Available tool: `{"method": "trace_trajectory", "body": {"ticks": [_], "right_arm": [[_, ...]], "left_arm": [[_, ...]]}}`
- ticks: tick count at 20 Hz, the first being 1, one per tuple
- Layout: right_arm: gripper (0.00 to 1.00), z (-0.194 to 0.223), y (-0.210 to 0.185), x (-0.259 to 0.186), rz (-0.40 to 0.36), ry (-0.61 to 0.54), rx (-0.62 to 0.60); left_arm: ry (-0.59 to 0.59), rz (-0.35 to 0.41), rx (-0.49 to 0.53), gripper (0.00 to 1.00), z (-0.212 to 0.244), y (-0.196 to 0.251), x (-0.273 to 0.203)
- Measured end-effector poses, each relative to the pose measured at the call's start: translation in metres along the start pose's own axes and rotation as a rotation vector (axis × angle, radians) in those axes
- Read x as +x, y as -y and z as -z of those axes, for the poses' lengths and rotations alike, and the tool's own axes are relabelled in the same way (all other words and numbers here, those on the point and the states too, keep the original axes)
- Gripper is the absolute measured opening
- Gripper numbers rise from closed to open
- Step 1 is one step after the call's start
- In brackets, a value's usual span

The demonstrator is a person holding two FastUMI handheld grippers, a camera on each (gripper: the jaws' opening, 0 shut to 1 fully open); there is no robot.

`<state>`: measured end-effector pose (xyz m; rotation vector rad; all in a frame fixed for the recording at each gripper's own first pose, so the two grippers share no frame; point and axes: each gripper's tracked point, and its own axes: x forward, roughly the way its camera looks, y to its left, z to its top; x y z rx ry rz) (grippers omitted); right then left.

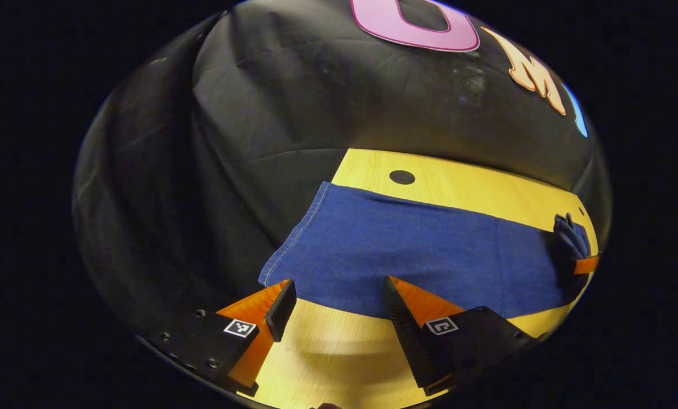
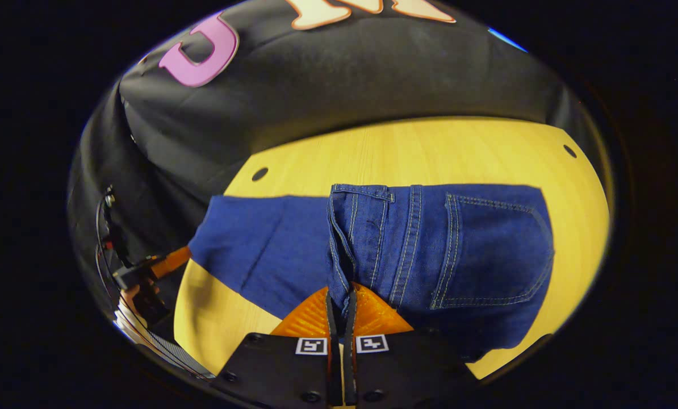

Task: Grasp the waist and the cuffs of the jeans and fold them to make the two legs overlap; first hold the waist and fold one-third of the jeans toward the cuffs, then hold the cuffs and fold the remaining one-third in the same direction to finish folding.

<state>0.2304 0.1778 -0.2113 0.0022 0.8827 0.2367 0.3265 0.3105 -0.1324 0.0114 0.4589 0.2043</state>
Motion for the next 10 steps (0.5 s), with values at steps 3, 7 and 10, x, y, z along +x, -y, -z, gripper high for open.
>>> {"method": "trace_trajectory", "body": {"ticks": [3, 7, 10], "right_arm": [[0.04, -0.016, -0.001, -0.004, 0.021, -0.035, -0.009], [0.04, -0.02, -0.002, -0.008, 0.018, -0.05, -0.035], [0.04, -0.015, 0.0, -0.004, 0.062, -0.057, -0.117]], "left_arm": [[0.0, 0.016, 0.018, 0.92, 0.003, 0.004, -0.005], [0.008, 0.024, 0.022, 0.93, -0.001, 0.006, -0.006], [0.005, 0.021, 0.015, 0.92, -0.007, 0.0, -0.005]]}}
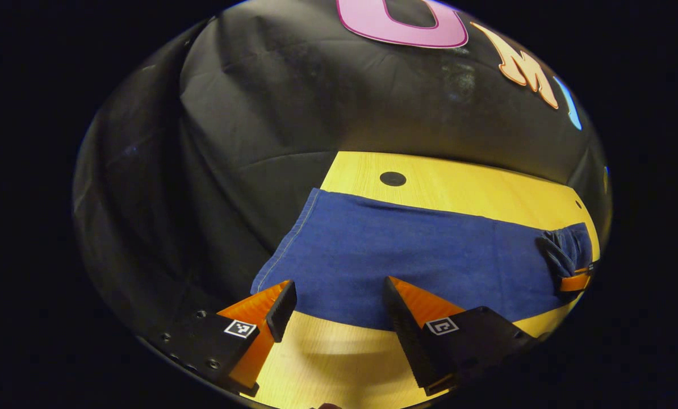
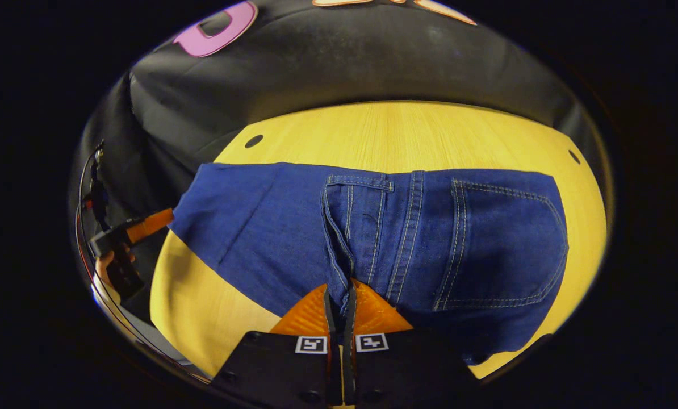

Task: Grasp the waist and the cuffs of the jeans and fold them to make the two legs overlap; first hold the waist and fold one-third of the jeans toward the cuffs, then hold the cuffs and fold the remaining one-third in the same direction to finish folding.

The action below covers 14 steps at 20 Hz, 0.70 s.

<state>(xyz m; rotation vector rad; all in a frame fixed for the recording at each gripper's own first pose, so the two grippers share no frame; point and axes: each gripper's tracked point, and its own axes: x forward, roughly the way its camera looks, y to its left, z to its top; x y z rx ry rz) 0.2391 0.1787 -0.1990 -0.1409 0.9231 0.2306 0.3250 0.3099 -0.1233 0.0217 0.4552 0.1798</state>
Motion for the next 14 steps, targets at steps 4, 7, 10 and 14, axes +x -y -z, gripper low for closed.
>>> {"method": "trace_trajectory", "body": {"ticks": [4, 7, 10, 14], "right_arm": [[0.04, 0.002, 0.0, 0.001, 0.054, -0.038, -0.025], [0.04, 0.0, -0.001, 0.001, 0.104, -0.045, -0.013], [0.04, -0.001, -0.002, -0.001, 0.136, -0.052, -0.018], [0.04, -0.002, 0.0, -0.002, 0.145, -0.045, -0.006]], "left_arm": [[-0.025, -0.004, -0.017, 0.93, -0.006, -0.002, -0.002], [-0.073, 0.027, -0.043, 0.93, -0.002, -0.008, 0.008], [-0.134, 0.055, -0.046, 0.93, -0.006, -0.016, 0.024], [-0.169, 0.081, -0.048, 0.93, -0.002, -0.011, 0.023]]}}
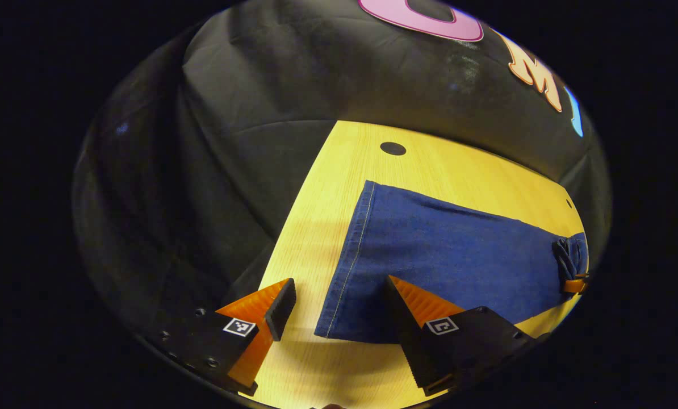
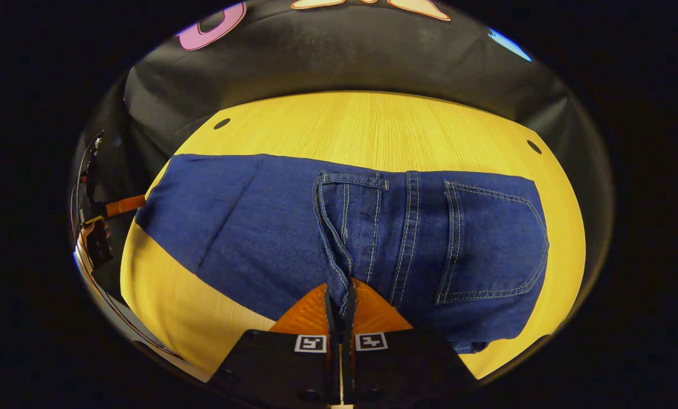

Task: Grasp the waist and the cuffs of the jeans and fold them to make the two legs overlap; first hold the waist and fold one-third of the jeans toward the cuffs, then hold the cuffs and fold the remaining one-third in the same direction to finish folding.

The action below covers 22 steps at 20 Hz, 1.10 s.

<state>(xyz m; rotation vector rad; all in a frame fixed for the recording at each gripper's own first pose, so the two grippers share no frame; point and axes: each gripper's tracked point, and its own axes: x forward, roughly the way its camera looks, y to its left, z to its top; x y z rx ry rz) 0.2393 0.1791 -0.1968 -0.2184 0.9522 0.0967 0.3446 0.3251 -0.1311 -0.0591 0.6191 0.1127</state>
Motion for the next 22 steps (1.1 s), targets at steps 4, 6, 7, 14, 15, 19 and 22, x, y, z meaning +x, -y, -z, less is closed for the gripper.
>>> {"method": "trace_trajectory", "body": {"ticks": [4, 6, 7, 14, 15, 19, 22], "right_arm": [[0.04, 0.001, 0.0, -0.002, 0.006, 0.001, -0.004], [0.04, -0.001, -0.002, -0.005, 0.007, 0.002, -0.007], [0.04, -0.001, -0.001, -0.003, 0.008, 0.003, -0.01], [0.1, 0.0, -0.004, -0.003, -0.006, 0.0, -0.011], [0.13, -0.001, -0.007, -0.005, -0.022, 0.001, 0.0], [0.39, -0.01, -0.018, -0.022, -0.072, 0.018, 0.032], [0.56, -0.018, -0.024, -0.04, -0.1, 0.071, 0.037]], "left_arm": [[-0.039, 0.025, 0.02, 0.93, 0.004, 0.005, 0.009], [-0.061, 0.031, 0.011, 0.93, 0.006, 0.003, 0.013], [-0.062, 0.026, 0.009, 0.93, 0.003, 0.0, 0.011], [-0.05, 0.034, 0.076, 0.87, 0.015, 0.01, 0.01], [-0.048, 0.037, 0.073, 0.82, 0.019, 0.006, 0.007], [-0.033, 0.049, 0.069, 0.77, 0.016, 0.004, 0.009], [-0.022, 0.095, 0.082, 0.63, 0.018, 0.0, 0.006]]}}
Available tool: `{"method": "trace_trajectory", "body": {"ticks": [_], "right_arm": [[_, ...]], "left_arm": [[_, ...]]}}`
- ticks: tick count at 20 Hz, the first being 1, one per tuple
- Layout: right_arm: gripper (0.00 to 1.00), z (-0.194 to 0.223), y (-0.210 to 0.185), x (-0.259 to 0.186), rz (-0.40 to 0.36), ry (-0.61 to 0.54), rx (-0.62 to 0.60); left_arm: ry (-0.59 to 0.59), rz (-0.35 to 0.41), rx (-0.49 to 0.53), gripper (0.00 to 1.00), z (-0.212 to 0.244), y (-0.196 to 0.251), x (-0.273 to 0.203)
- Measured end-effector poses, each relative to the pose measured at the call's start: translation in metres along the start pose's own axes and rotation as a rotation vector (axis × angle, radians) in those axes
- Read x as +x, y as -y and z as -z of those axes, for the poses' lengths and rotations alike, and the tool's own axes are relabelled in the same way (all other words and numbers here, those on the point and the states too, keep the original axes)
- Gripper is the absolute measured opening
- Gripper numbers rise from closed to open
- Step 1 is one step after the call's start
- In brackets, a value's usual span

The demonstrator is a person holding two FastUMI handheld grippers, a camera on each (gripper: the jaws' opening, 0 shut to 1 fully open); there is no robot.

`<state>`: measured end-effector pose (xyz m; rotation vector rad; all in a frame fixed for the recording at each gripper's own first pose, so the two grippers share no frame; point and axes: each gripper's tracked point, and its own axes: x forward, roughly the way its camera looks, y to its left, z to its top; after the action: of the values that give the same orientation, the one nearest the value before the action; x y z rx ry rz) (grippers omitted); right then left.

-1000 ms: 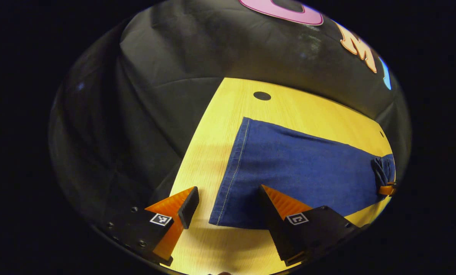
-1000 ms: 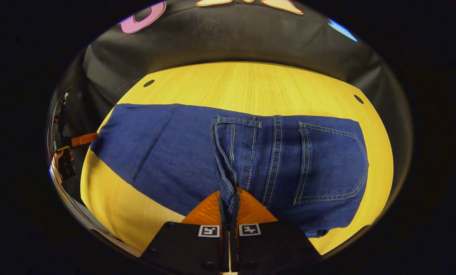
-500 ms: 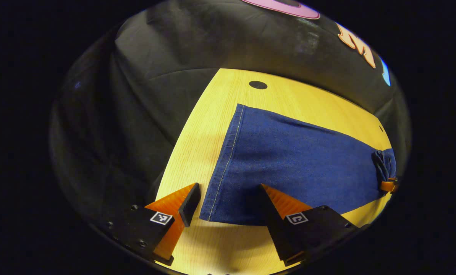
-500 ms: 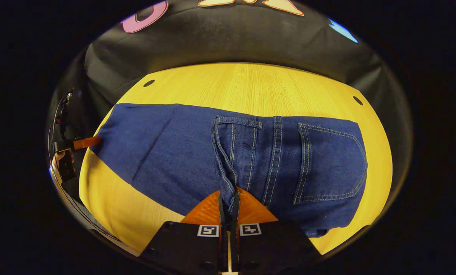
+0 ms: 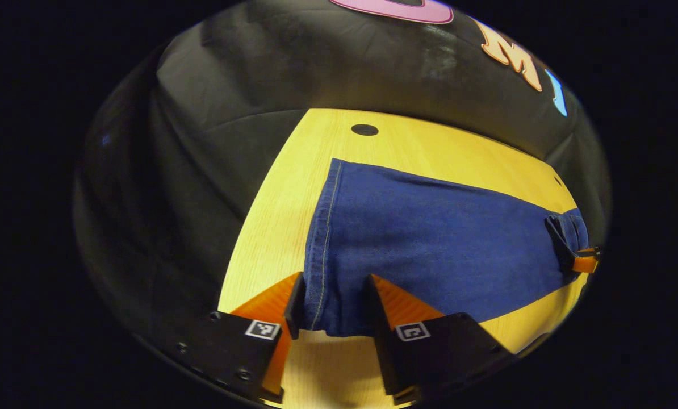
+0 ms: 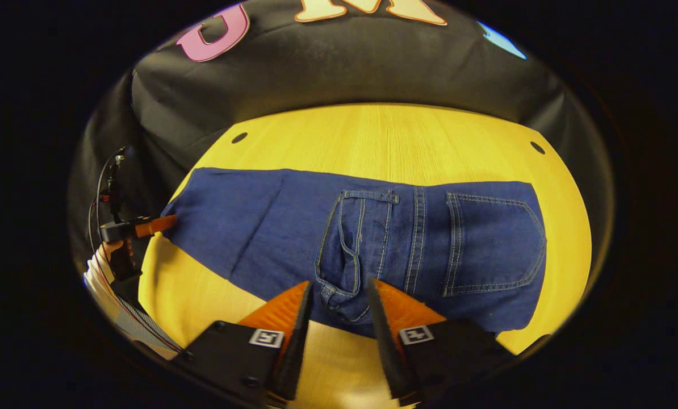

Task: Grasp the waist and the cuffs of the jeans and fold them to make the two legs overlap; first hold the waist and fold one-third of the jeans toward the cuffs, then hold the cuffs and fold the remaining one-third in the same direction to finish folding.

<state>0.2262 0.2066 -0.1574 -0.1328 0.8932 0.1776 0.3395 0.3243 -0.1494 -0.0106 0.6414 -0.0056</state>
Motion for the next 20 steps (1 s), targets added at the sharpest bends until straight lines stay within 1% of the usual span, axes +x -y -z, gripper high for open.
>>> {"method": "trace_trajectory", "body": {"ticks": [1, 2, 3, 4, 5, 6, 7, 8, 12, 13, 14, 15, 17, 18, 19, 20], "right_arm": [[0.72, -0.006, -0.001, -0.009, -0.002, 0.026, 0.002], [0.87, -0.011, -0.001, -0.017, -0.003, 0.056, 0.012], [0.82, -0.016, 0.001, -0.026, 0.0, 0.084, 0.025], [0.85, -0.02, 0.007, -0.036, 0.014, 0.11, 0.042], [0.86, -0.023, 0.012, -0.046, 0.028, 0.13, 0.059], [0.87, -0.025, 0.016, -0.058, 0.041, 0.152, 0.08], [0.94, -0.028, 0.022, -0.069, 0.053, 0.174, 0.102], [0.93, -0.029, 0.028, -0.079, 0.067, 0.19, 0.127], [0.93, -0.018, 0.06, -0.107, 0.131, 0.225, 0.215], [0.86, -0.015, 0.068, -0.113, 0.144, 0.229, 0.234], [0.93, -0.011, 0.073, -0.119, 0.153, 0.234, 0.255], [0.93, -0.011, 0.08, -0.125, 0.16, 0.241, 0.277], [0.93, -0.008, 0.093, -0.132, 0.171, 0.25, 0.311], [0.86, -0.003, 0.098, -0.136, 0.179, 0.254, 0.32], [0.93, -0.001, 0.103, -0.139, 0.182, 0.257, 0.326], [0.93, 0.003, 0.108, -0.143, 0.182, 0.257, 0.332]], "left_arm": [[0.005, 0.014, -0.003, 0.54, 0.001, 0.001, 0.0], [0.009, 0.022, -0.012, 0.32, 0.001, 0.005, 0.0], [0.015, 0.028, -0.02, 0.26, -0.001, 0.009, 0.003], [0.018, 0.036, -0.027, 0.17, -0.003, 0.014, 0.006], [0.029, 0.046, -0.035, 0.08, -0.006, 0.017, 0.006], [0.036, 0.057, -0.044, 0.05, -0.006, 0.02, 0.006], [0.044, 0.065, -0.052, 0.03, -0.006, 0.02, 0.008], [0.047, 0.069, -0.054, 0.01, -0.007, 0.018, 0.007], [0.029, 0.061, -0.053, 0.0, -0.009, 0.019, 0.004], [0.03, 0.063, -0.048, 0.0, -0.011, 0.02, 0.001], [0.044, 0.065, -0.043, 0.0, -0.017, 0.022, -0.005], [0.061, 0.07, -0.038, 0.0, -0.025, 0.026, -0.013], [0.092, 0.096, -0.036, 0.0, -0.044, 0.041, -0.024], [0.102, 0.115, -0.043, 0.0, -0.052, 0.054, -0.03], [0.115, 0.132, -0.051, 0.0, -0.06, 0.067, -0.035], [0.122, 0.145, -0.054, 0.0, -0.065, 0.079, -0.039]]}}
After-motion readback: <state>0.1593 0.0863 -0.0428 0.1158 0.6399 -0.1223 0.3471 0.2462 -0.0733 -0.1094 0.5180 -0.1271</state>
